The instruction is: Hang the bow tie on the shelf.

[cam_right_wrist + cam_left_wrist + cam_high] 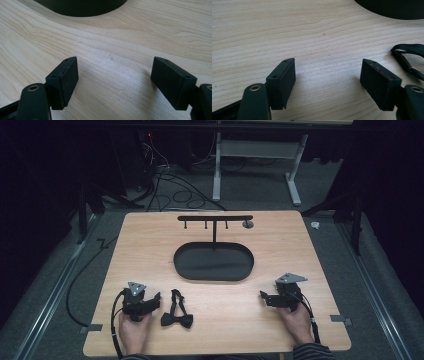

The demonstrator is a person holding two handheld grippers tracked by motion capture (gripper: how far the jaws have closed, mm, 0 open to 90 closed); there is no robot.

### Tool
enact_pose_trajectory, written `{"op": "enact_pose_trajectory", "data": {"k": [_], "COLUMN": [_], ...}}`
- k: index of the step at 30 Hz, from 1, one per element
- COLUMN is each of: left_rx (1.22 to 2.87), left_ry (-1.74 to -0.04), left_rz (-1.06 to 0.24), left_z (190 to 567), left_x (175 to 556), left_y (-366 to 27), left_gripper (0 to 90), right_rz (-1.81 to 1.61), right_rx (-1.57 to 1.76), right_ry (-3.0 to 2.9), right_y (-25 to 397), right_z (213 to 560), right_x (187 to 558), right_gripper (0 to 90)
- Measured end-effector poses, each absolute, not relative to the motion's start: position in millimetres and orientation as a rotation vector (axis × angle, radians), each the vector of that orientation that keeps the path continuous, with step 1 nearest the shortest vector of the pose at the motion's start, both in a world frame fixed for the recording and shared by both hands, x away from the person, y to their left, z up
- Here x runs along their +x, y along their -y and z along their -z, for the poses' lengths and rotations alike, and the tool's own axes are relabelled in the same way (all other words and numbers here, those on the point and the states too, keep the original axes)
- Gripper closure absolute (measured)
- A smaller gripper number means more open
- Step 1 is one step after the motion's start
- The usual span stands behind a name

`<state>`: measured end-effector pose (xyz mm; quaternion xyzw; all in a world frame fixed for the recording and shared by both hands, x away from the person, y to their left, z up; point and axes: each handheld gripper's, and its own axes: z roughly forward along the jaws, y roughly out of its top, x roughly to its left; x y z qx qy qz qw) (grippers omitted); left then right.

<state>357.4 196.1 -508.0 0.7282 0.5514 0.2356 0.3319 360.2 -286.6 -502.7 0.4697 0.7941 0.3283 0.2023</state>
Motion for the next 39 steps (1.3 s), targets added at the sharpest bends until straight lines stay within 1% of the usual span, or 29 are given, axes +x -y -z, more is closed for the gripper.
{"op": "enact_pose_trajectory", "data": {"k": [24, 27, 28, 29, 31, 35, 39], "left_rx": [1.911, 1.912, 1.906, 1.875, 1.869, 1.867, 1.9], "left_ry": [-1.426, -1.402, -1.396, -1.394, -1.394, -1.381, -1.324], "left_rz": [-0.609, -0.589, -0.571, -0.522, -0.498, -0.491, -0.496], "left_z": [508, 508, 507, 507, 506, 501, 493], "left_x": [358, 356, 356, 355, 356, 353, 347], "left_y": [-197, -199, -201, -204, -206, -206, -199], "left_gripper": [29.3, 33.4, 33.4, 35.5, 35.6, 36.6, 38.4], "right_rz": [-0.919, -0.92, -0.92, -0.92, -0.92, -0.92, -0.92], "right_rx": [1.312, 1.311, 1.311, 1.311, 1.311, 1.311, 1.31], "right_ry": [-2.216, -2.217, -2.217, -2.217, -2.217, -2.217, -2.217], "right_y": [286, 286, 286, 286, 286, 286, 286], "right_z": [503, 503, 503, 503, 503, 503, 503], "right_x": [360, 360, 360, 360, 360, 360, 360], "right_gripper": [23.1, 23.1, 23.1, 23.1, 23.1, 23.1, 23.1]}}
